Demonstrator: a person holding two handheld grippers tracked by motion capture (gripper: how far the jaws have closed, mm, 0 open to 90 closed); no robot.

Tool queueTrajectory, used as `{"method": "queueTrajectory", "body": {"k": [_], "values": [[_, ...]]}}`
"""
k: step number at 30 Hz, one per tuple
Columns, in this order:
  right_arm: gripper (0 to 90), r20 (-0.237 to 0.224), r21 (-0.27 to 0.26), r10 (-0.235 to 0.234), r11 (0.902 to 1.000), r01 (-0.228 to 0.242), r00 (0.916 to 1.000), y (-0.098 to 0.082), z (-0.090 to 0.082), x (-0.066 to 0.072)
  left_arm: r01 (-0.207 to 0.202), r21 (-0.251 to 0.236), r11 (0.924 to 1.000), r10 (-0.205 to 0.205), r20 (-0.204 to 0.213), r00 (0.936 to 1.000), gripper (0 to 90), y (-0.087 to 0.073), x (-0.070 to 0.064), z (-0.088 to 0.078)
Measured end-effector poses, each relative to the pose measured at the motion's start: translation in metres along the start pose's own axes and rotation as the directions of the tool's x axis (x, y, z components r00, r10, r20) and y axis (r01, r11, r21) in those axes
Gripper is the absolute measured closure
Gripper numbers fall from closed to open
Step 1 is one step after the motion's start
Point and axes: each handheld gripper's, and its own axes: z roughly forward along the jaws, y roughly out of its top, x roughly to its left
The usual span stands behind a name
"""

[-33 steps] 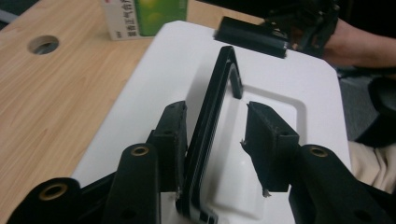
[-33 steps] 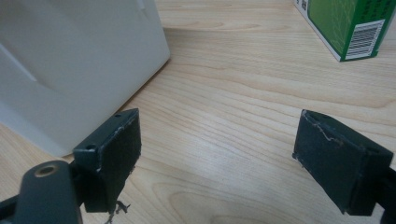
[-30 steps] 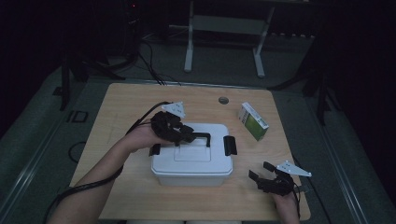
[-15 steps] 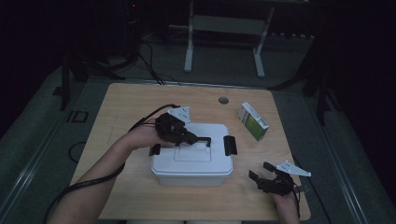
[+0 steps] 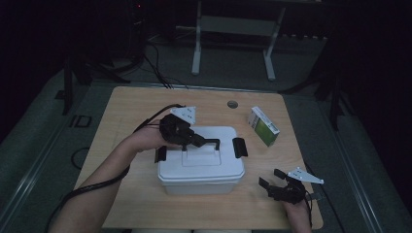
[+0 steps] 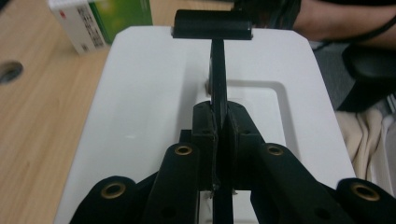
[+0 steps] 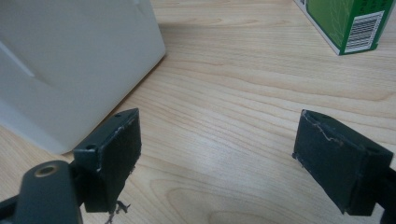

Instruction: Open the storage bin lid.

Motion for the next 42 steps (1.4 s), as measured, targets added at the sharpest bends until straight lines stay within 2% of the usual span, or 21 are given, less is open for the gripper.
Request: {"method": "queueTrajectory", "body": {"k": [3, 5, 12, 19, 26, 27, 28, 29, 30, 31, 32, 33, 34, 35, 36, 37, 38, 39, 40, 41, 42], "values": [[14.7, 0.000, 0.001, 0.001, 1.0000, -0.001, 1.0000, 0.000, 0.000, 0.000, -0.003, -0.013, 0.9999, 0.003, -0.008, 1.0000, 83.4, 0.003, -0.001, -0.004], [14.7, 0.000, -0.001, 0.001, 1.0000, -0.001, 1.0000, 0.000, 0.000, 0.000, -0.008, -0.031, 0.9995, 0.007, -0.033, 0.9994, 83.5, 0.010, -0.003, -0.016], [14.7, -0.001, -0.011, 0.005, 0.9999, -0.005, 1.0000, 0.001, -0.002, 0.000, 0.002, -0.033, 0.9995, -0.005, -0.078, 0.9970, 83.5, 0.011, -0.007, -0.034], [14.6, -0.003, -0.014, 0.003, 0.9999, -0.003, 1.0000, 0.002, -0.001, 0.000, 0.034, -0.041, 0.9986, -0.039, -0.124, 0.9915, 83.5, -0.002, -0.008, -0.056], [14.7, 0.005, -0.032, 0.007, 0.9995, -0.007, 1.0000, 0.003, -0.003, 0.000, 0.084, -0.045, 0.9955, -0.091, -0.181, 0.9794, 83.5, -0.025, -0.011, -0.077], [14.7, 0.005, -0.030, 0.005, 0.9995, -0.005, 1.0000, 0.003, -0.003, 0.000, 0.094, -0.038, 0.9949, -0.100, -0.197, 0.9754, 83.5, -0.033, -0.012, -0.085], [14.7, 0.005, -0.030, 0.005, 0.9995, -0.005, 1.0000, 0.003, -0.003, 0.000, 0.094, -0.038, 0.9949, -0.100, -0.197, 0.9754, 83.5, -0.033, -0.012, -0.085], [14.7, 0.003, -0.024, 0.001, 0.9997, -0.001, 1.0000, 0.003, -0.002, 0.001, 0.111, -0.039, 0.9930, -0.117, -0.212, 0.9702, 83.5, -0.042, -0.014, -0.093], [14.7, 0.003, -0.023, 0.000, 0.9997, 0.000, 1.0000, 0.003, -0.002, 0.002, 0.111, -0.039, 0.9930, -0.117, -0.212, 0.9702, 83.5, -0.042, -0.014, -0.093], [14.7, 0.002, -0.021, -0.003, 0.9998, 0.003, 1.0000, 0.003, -0.002, 0.002, 0.139, -0.046, 0.9892, -0.146, -0.232, 0.9616, 83.5, -0.051, -0.014, -0.103], [14.7, 0.001, -0.022, -0.006, 0.9997, 0.006, 1.0000, 0.003, -0.002, 0.002, 0.139, -0.046, 0.9892, -0.146, -0.232, 0.9616, 83.5, -0.051, -0.014, -0.103], [14.6, 0.002, -0.023, -0.007, 0.9997, 0.007, 1.0000, 0.004, -0.002, 0.002, 0.161, -0.055, 0.9855, -0.169, -0.259, 0.9509, 83.5, -0.059, -0.016, -0.114], [14.6, 0.002, -0.023, -0.007, 0.9997, 0.007, 1.0000, 0.004, -0.002, 0.002, 0.161, -0.055, 0.9855, -0.169, -0.259, 0.9509, 83.5, -0.059, -0.016, -0.114], [14.7, 0.000, -0.022, -0.008, 0.9997, 0.008, 1.0000, 0.004, -0.001, 0.002, 0.179, -0.072, 0.9812, -0.192, -0.285, 0.9391, 83.5, -0.068, -0.018, -0.125], [14.7, 0.001, -0.023, -0.008, 0.9997, 0.008, 1.0000, 0.004, -0.001, 0.002, 0.179, -0.072, 0.9812, -0.192, -0.285, 0.9391, 83.5, -0.068, -0.018, -0.125], [14.7, 0.003, -0.021, -0.005, 0.9998, 0.005, 1.0000, 0.003, -0.001, 0.002, 0.201, -0.081, 0.9762, -0.217, -0.313, 0.9248, 83.5, -0.077, -0.019, -0.137], [14.7, 0.003, -0.021, -0.005, 0.9998, 0.005, 1.0000, 0.003, -0.001, 0.002, 0.201, -0.081, 0.9762, -0.217, -0.313, 0.9248, 83.5, -0.077, -0.019, -0.137], [14.7, 0.003, -0.020, -0.006, 0.9998, 0.006, 1.0000, 0.003, -0.001, 0.002, 0.216, -0.087, 0.9726, -0.232, -0.335, 0.9131, 83.5, -0.083, -0.021, -0.145], [14.7, 0.005, -0.021, -0.005, 0.9998, 0.005, 1.0000, 0.003, -0.001, 0.002, 0.224, -0.086, 0.9708, -0.240, -0.345, 0.9074, 83.5, -0.086, -0.021, -0.149], [14.7, 0.005, -0.020, -0.006, 0.9998, 0.006, 1.0000, 0.004, -0.001, 0.002, 0.244, -0.100, 0.9647, -0.263, -0.379, 0.8872, 83.5, -0.097, -0.023, -0.162], [14.7, 0.006, -0.019, -0.007, 0.9998, 0.007, 1.0000, 0.004, -0.001, 0.002, 0.251, -0.102, 0.9626, -0.271, -0.388, 0.8810, 83.5, -0.100, -0.024, -0.166]]}}
